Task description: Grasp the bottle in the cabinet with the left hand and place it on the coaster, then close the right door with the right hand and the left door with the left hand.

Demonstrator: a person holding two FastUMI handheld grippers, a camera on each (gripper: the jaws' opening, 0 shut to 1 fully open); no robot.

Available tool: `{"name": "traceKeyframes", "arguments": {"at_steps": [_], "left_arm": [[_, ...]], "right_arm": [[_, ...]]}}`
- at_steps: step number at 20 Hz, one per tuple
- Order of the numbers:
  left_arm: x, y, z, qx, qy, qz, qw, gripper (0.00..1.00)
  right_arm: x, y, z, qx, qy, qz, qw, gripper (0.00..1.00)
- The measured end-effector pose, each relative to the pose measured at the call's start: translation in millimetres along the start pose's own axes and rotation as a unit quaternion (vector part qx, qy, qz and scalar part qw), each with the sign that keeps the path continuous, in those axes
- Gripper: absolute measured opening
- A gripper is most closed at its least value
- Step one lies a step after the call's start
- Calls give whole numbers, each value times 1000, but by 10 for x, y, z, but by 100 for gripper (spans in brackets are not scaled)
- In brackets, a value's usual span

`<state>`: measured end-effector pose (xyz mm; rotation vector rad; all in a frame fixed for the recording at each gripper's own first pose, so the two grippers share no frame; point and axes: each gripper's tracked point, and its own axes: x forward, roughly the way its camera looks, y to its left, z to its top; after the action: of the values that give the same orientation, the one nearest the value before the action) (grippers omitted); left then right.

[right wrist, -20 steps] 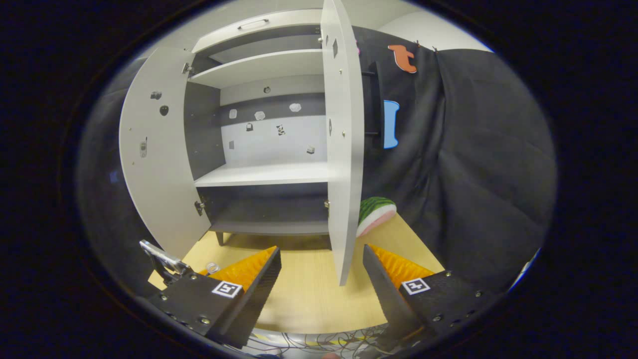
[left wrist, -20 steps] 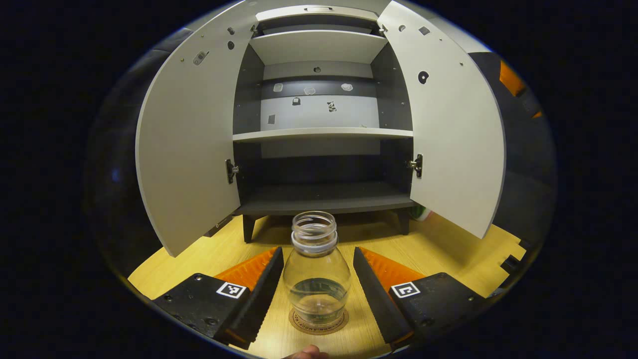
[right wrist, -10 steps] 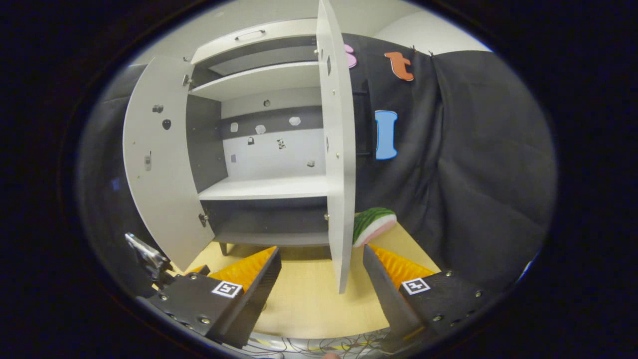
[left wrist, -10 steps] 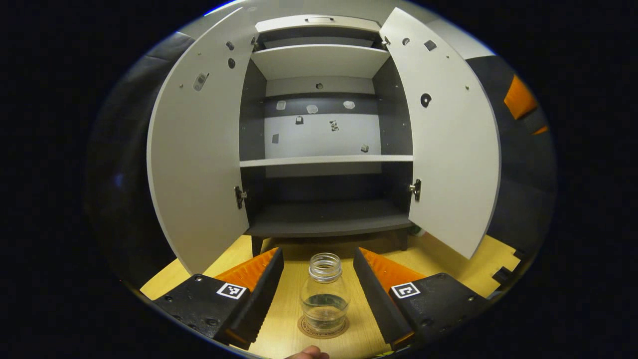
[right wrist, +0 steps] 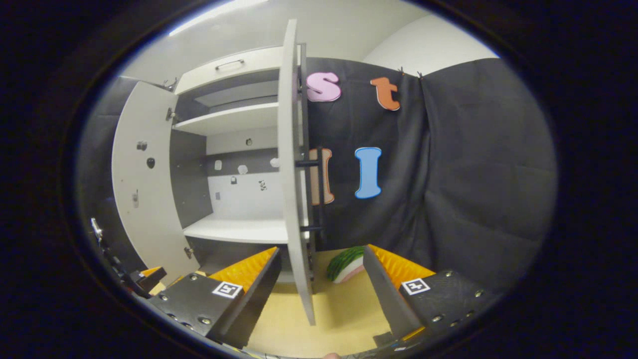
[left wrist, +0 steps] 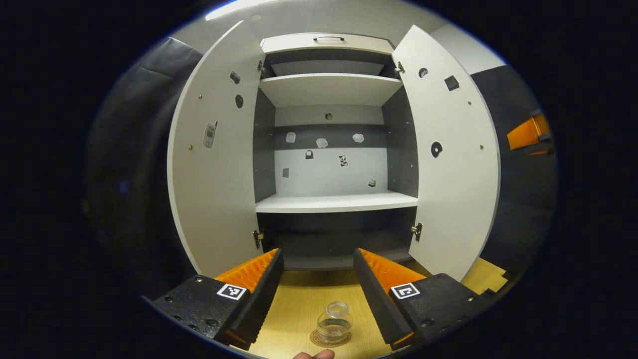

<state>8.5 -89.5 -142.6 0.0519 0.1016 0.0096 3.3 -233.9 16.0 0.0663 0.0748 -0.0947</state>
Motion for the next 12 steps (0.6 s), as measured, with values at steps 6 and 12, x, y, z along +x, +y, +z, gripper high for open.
{"name": "traceKeyframes", "arguments": {"at_steps": [6, 12], "left_arm": [[-106, 191, 166, 4, 1, 15, 1000, 90], [-204, 326, 204, -1, 5, 18, 1000, 90]], "right_arm": [[445, -118, 48, 1, 0, 24, 1000, 100], [519, 42, 48, -6, -2, 50, 999, 98]]}}
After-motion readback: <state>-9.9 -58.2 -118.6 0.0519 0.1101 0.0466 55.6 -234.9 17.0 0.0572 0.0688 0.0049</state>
